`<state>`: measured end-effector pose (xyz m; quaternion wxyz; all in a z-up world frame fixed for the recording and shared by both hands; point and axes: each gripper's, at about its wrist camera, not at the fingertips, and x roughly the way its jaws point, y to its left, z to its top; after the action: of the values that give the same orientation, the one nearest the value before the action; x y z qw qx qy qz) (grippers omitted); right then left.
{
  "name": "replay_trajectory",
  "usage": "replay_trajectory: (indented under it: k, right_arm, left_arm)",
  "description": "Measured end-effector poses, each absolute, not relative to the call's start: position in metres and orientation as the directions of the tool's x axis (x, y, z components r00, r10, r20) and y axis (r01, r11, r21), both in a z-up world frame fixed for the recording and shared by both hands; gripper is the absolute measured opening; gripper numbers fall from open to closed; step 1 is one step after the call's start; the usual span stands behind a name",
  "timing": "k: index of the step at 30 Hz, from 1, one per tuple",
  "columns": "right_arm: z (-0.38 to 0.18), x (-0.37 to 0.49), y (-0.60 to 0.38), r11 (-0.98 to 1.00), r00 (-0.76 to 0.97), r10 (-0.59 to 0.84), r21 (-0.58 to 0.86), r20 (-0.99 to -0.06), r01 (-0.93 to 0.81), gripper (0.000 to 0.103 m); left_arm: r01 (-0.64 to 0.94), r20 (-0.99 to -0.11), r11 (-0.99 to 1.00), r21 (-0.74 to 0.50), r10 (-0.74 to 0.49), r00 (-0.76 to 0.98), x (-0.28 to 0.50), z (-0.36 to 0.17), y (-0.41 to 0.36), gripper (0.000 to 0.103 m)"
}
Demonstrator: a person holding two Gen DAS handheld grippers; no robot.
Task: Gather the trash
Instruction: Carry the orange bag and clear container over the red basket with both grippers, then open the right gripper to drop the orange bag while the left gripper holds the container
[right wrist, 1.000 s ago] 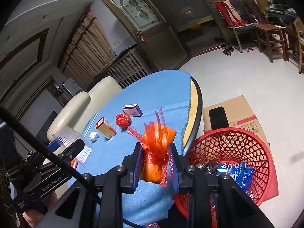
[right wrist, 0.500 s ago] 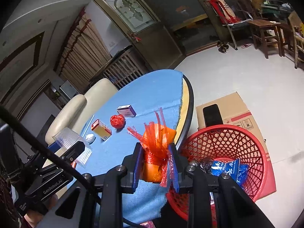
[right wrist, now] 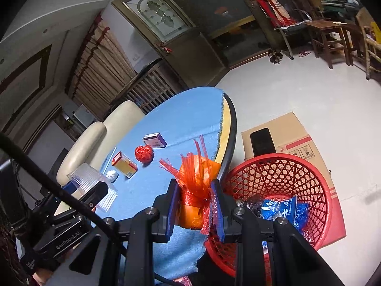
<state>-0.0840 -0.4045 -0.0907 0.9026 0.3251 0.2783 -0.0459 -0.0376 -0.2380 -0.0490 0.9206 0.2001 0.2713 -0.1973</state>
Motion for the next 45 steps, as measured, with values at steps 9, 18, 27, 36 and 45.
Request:
replay_trajectory:
  k: [9,18,27,36,45]
  right_arm:
    - [-0.097,-0.088,-0.413,0.770,0.843,0.093,0.575,-0.530,0.277,0.029]
    - [-0.103,-0.094,-0.424,0.753,0.841,0.085,0.588,-0.534,0.297,0.029]
    - [-0.113,-0.102,-0.438,0.724,0.835,0.079,0.607,-0.545,0.327,0.030]
    - [-0.119,-0.112,-0.450,0.706,0.832,0.055,0.611,-0.553,0.359,0.030]
    - [-0.125,-0.120,-0.465,0.675,0.825,0.035,0.622,-0.564,0.397,0.031]
  left_arm:
    - [0.493,-0.586,0.823,0.283,-0.259,0.768,-0.041,-0.051,-0.249,0.085]
    - [0.510,-0.595,0.809,0.293,-0.263,0.760,-0.045,-0.056,-0.258,0.085]
    - [0.532,-0.605,0.788,0.309,-0.269,0.749,-0.050,-0.059,-0.270,0.085]
    - [0.607,-0.639,0.755,0.248,-0.343,0.688,-0.056,-0.062,-0.279,0.085]
    - [0.692,-0.686,0.704,0.158,-0.426,0.590,-0.062,-0.069,-0.289,0.085]
